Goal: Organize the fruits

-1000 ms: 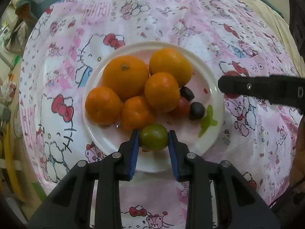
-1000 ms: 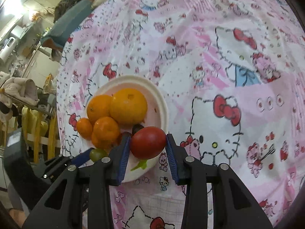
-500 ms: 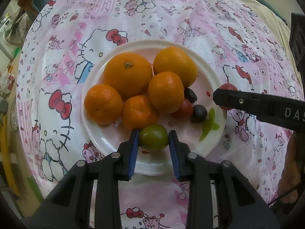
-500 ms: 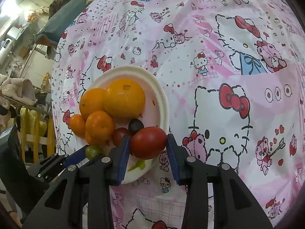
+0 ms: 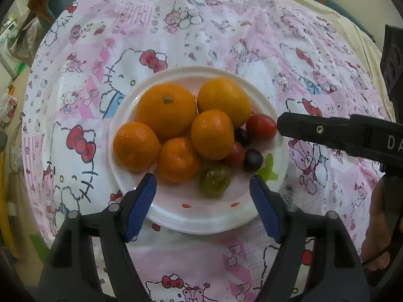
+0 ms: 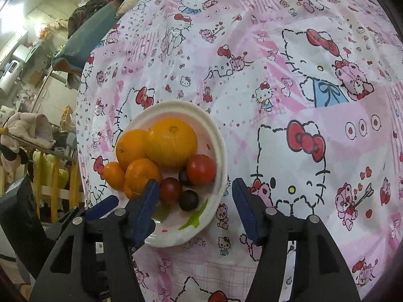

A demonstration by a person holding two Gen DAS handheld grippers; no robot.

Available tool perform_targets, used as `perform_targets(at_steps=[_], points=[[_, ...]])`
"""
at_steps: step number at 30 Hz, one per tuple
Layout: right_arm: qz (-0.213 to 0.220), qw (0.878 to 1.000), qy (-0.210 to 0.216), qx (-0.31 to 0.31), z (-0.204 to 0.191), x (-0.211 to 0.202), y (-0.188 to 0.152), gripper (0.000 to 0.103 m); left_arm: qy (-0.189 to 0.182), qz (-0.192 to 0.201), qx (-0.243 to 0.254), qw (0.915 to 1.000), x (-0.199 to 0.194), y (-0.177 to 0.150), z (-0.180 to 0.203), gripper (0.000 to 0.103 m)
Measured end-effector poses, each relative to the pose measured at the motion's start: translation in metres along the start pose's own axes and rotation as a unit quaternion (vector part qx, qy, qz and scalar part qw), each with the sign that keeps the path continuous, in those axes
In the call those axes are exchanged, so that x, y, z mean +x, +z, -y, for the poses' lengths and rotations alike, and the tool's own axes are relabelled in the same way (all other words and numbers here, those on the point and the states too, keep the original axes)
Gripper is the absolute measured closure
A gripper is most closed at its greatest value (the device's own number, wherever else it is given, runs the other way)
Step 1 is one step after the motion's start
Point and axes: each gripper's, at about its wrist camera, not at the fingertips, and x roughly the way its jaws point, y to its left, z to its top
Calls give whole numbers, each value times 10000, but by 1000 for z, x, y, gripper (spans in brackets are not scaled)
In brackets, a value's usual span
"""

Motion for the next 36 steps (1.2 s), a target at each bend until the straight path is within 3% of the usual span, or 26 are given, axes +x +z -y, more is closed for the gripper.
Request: perform_targets(at_steps=[7,14,18,23,29,36], points=[[435,9989,101,-122,-10,-24,3,38,146,483,-92,9987,-22,3,-5,29],[790,9967,95,-167,-15,-45,5,21,216,881,-351,9953,-42,7,-18,29],[1036,9944,-51,-220,-18,-60,1,13,243,875,-487,9947,-48,5,-27,8],[1365,9896,-239,-381,-25,-83,-9,1,282,947,-636,9931,-67,0,-37,4],[1751,9827,-297,-518,-34,-111,-32,0,346,1229,-566,9902,-98,-4,-40,1],[1756,9818,-414,-602,-38,-118,-65,0,359,1269,-438,9903,-113,-25,-43,1]])
